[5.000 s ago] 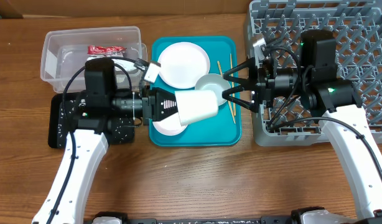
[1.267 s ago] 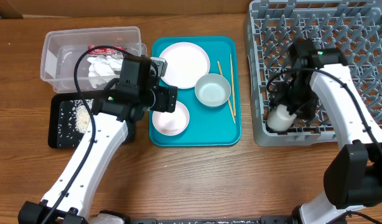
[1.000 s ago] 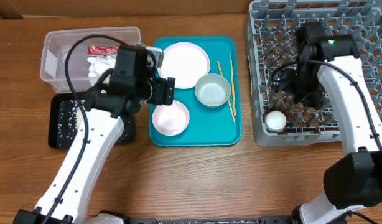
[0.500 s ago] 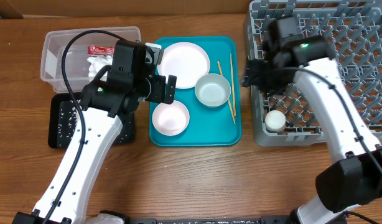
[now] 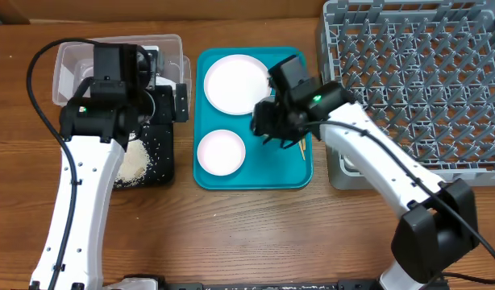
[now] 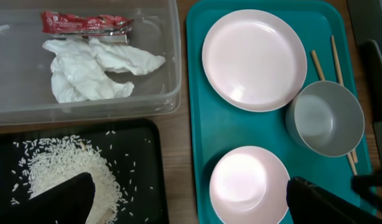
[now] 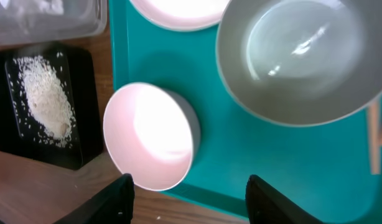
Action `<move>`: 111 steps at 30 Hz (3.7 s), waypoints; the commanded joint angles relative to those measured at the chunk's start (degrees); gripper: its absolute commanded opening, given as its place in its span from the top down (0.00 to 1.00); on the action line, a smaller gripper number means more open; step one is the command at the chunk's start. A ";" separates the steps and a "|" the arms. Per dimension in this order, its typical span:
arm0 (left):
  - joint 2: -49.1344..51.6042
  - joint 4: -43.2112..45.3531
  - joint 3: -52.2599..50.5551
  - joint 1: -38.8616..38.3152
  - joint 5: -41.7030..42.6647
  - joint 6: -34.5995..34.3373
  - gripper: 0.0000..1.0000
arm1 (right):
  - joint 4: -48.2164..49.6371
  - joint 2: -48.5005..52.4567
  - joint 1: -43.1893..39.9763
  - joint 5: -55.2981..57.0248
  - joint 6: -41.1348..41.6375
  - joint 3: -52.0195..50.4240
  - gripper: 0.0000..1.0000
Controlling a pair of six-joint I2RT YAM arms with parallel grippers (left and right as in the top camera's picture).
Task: Sort waste into correct bins and load items into the dishwasher
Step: 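Reach the right gripper to the pink bowl and grasp its rim, then carry the pink bowl right and set it in the dish rack, then reach the right gripper to the grey bowl and grasp its rim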
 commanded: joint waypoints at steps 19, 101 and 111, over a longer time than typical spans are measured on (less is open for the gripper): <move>-0.33 0.04 1.29 0.28 0.28 -0.83 0.00 | 6.05 11.41 5.62 -1.57 10.32 -3.65 0.96; -0.33 0.04 1.29 0.26 0.28 -0.83 0.00 | 40.02 17.92 -5.09 78.90 -43.76 1.25 0.07; -0.33 0.04 1.29 0.26 0.28 -0.83 0.00 | 15.76 8.72 -3.02 45.77 -23.30 4.13 0.01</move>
